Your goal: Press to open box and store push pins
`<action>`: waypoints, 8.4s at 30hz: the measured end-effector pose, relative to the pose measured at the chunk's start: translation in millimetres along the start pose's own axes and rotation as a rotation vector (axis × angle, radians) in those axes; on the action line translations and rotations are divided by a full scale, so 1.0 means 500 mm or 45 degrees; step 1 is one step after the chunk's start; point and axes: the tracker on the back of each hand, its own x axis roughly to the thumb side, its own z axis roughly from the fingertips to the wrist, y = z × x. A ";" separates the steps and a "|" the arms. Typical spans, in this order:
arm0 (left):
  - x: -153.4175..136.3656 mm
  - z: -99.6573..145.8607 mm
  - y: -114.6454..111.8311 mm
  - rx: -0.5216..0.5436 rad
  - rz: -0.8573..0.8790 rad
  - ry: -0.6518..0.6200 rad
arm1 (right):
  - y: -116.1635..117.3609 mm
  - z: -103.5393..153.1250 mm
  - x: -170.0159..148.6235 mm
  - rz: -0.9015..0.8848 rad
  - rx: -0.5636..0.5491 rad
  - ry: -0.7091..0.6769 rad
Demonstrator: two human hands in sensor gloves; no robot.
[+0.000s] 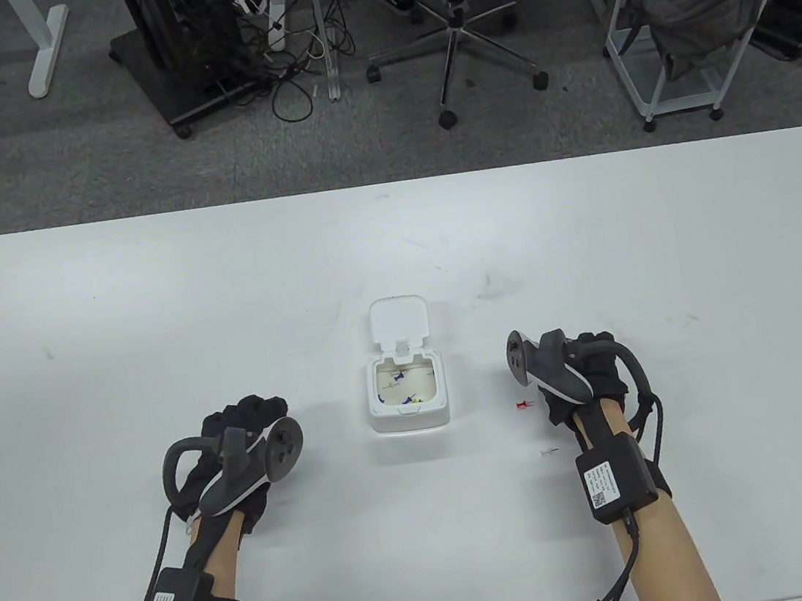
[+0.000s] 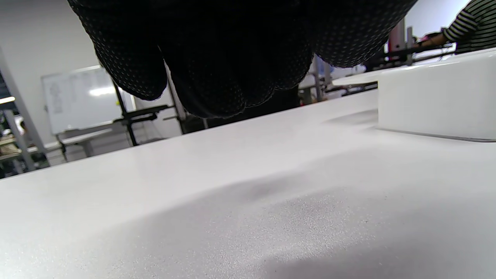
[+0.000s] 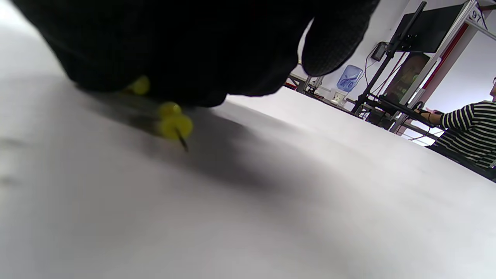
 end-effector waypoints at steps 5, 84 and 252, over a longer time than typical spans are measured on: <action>-0.001 -0.001 0.000 0.002 0.002 0.002 | 0.008 -0.005 0.000 -0.019 0.004 0.000; 0.002 -0.003 -0.005 0.000 0.017 -0.003 | -0.047 0.075 0.041 -0.007 -0.027 -0.215; -0.005 -0.006 -0.004 -0.017 0.005 0.011 | -0.211 0.036 0.167 -0.105 -0.202 -0.256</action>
